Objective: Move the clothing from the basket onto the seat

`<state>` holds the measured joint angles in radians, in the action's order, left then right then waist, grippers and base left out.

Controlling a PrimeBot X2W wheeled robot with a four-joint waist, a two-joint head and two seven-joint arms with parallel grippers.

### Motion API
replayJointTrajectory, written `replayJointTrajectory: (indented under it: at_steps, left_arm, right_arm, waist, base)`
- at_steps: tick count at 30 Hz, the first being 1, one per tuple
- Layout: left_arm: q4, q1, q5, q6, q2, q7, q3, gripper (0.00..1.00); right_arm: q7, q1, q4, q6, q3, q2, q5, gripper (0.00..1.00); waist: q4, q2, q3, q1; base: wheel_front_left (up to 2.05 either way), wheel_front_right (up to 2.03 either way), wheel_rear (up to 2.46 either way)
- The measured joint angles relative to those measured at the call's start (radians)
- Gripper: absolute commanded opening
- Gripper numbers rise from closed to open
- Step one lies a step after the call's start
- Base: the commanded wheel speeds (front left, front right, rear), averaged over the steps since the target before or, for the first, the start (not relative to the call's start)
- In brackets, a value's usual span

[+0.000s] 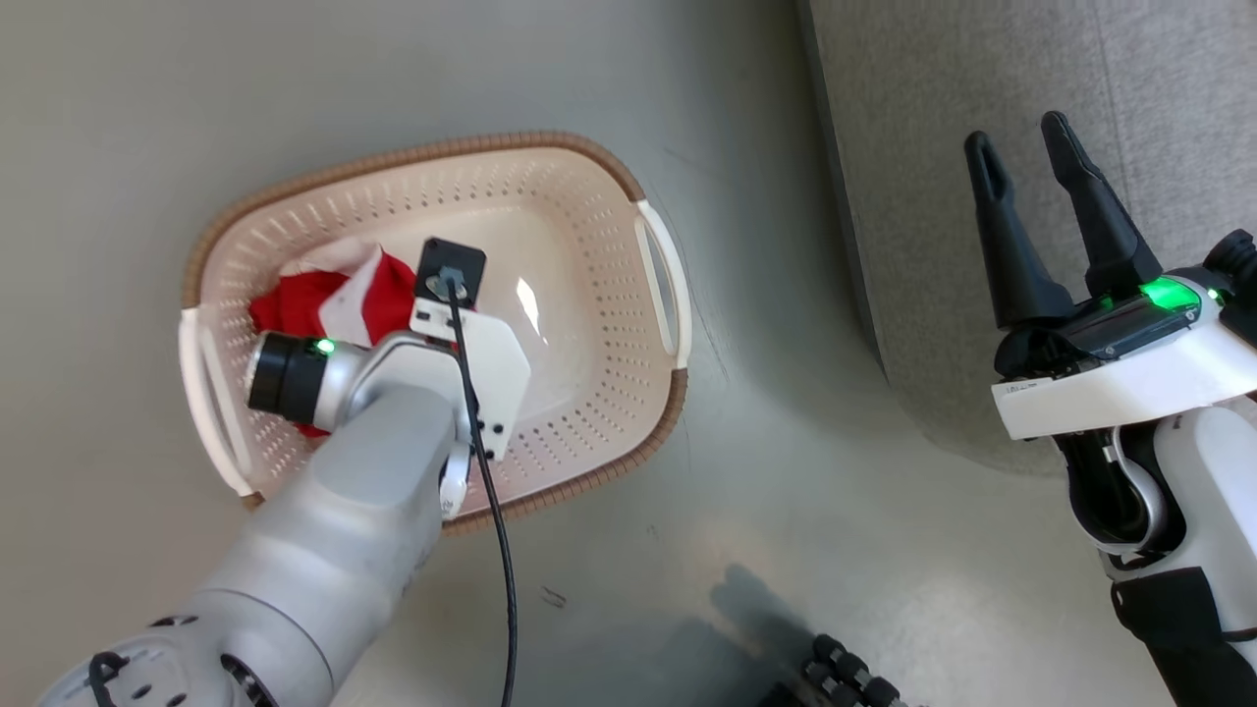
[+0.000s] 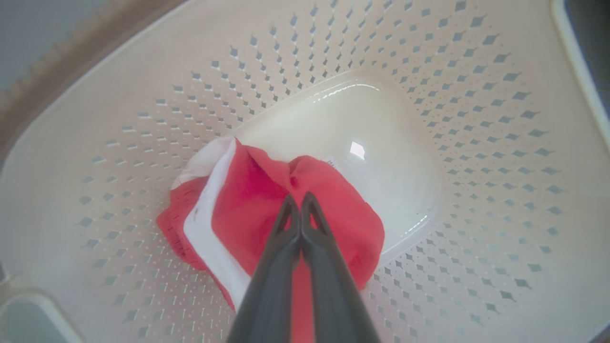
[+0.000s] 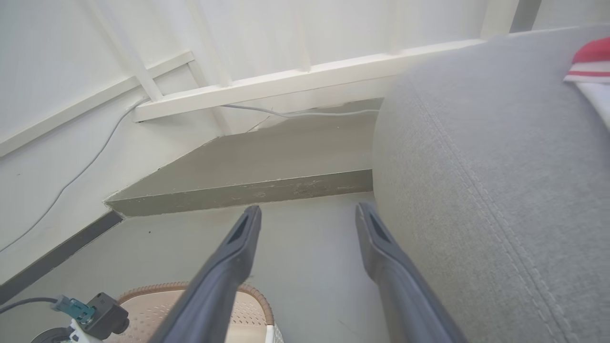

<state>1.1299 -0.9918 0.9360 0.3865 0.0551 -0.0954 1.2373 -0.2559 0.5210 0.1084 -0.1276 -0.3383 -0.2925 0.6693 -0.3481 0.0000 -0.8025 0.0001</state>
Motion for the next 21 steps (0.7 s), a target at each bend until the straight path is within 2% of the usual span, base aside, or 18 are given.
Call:
replayJointTrajectory:
  at_steps: [11,21]
  left_arm:
    - [-0.071,0.080,0.021,-0.043,-0.001,0.093,0.029,0.00]
    - [-0.141,0.183,0.054,-0.079,-0.006,0.239,0.043,0.00]
  right_arm:
    - [0.000,-0.055,0.041,0.000,0.003,-0.032,-0.041,1.00]
    - [0.000,-0.147,0.093,0.000,-0.004,-0.053,-0.072,1.00]
  waist:
    - [0.044,0.0000,0.161,0.0000]
    - [0.112,0.0000,0.350,0.0000]
  base:
    - [0.00,0.00,0.00]
    - [0.00,0.00,0.00]
